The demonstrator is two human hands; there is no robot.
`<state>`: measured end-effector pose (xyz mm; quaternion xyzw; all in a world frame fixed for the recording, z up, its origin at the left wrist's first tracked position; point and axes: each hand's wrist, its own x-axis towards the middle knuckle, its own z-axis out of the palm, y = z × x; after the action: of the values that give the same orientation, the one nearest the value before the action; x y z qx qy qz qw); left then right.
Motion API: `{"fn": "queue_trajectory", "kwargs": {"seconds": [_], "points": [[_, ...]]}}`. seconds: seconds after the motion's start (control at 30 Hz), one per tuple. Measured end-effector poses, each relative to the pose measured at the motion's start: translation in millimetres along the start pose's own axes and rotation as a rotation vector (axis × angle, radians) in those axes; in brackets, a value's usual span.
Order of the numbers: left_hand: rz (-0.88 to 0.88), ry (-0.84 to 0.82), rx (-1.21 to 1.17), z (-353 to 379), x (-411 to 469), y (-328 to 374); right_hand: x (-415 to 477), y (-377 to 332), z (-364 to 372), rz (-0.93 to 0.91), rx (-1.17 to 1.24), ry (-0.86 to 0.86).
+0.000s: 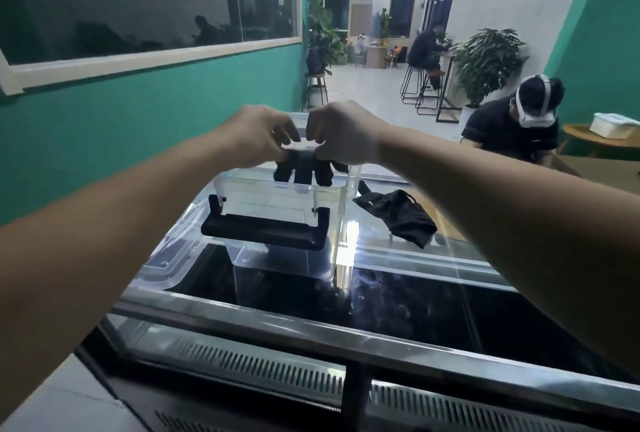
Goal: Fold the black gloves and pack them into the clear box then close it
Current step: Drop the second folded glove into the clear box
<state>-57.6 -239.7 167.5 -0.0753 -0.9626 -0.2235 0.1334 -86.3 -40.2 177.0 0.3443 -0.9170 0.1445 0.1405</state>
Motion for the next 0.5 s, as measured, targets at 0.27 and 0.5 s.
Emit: {"fn": "queue_trajectory", "kwargs": {"seconds": [0.27,0.5], "points": [[0.028,0.036,-0.001,-0.3,-8.4,11.0,-12.9,25.5,-8.5,-0.019,0.103,0.152],[0.151,0.189,-0.058,15.0,-12.4,70.7,-43.0,57.6,-16.9,-0.039,0.089,0.252]]}}
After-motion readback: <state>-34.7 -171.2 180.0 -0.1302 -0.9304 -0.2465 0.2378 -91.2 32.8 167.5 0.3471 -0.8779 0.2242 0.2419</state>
